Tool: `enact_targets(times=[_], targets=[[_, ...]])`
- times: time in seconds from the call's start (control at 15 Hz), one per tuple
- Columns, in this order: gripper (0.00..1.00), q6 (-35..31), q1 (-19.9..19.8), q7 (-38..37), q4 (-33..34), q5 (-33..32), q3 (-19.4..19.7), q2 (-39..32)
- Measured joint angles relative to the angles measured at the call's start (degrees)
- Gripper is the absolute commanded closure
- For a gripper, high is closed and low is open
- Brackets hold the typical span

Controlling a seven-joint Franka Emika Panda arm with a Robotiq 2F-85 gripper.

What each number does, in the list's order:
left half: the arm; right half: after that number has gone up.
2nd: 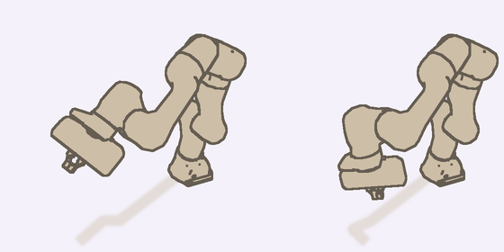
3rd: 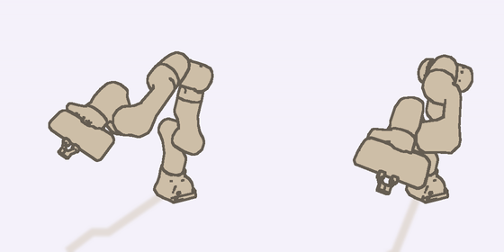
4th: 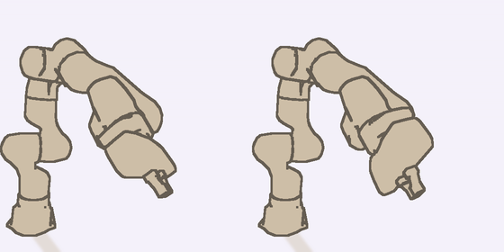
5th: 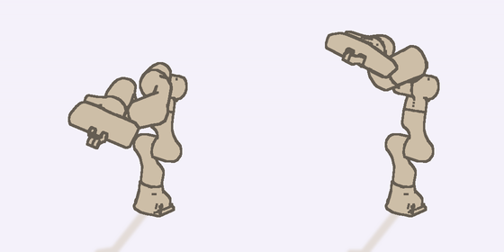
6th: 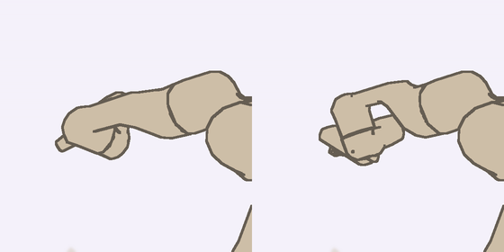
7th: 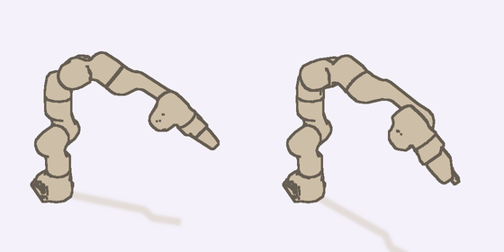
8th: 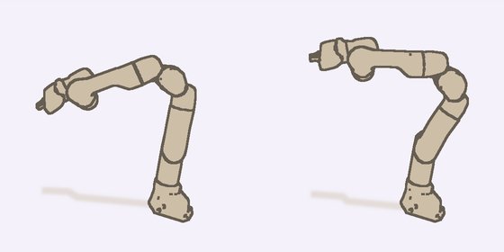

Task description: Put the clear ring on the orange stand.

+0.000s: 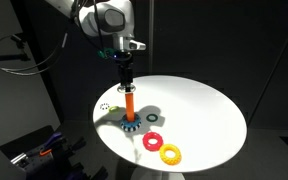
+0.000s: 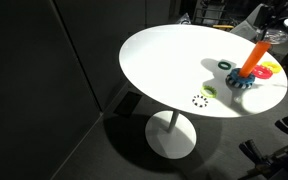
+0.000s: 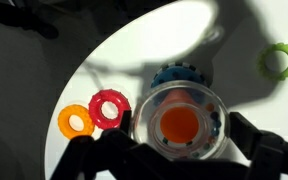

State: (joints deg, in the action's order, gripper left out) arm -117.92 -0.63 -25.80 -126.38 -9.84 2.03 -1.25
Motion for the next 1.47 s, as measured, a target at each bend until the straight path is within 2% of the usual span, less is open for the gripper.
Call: enact_targets(times=[0.73,1.47], targets=[[0.31,-4.5,-0.1,0.0,-1.9,0.0,1.1,-0.8],[0.31,-5.1,-0.2,0.0,-2.2,0.0,1.7,-2.0]])
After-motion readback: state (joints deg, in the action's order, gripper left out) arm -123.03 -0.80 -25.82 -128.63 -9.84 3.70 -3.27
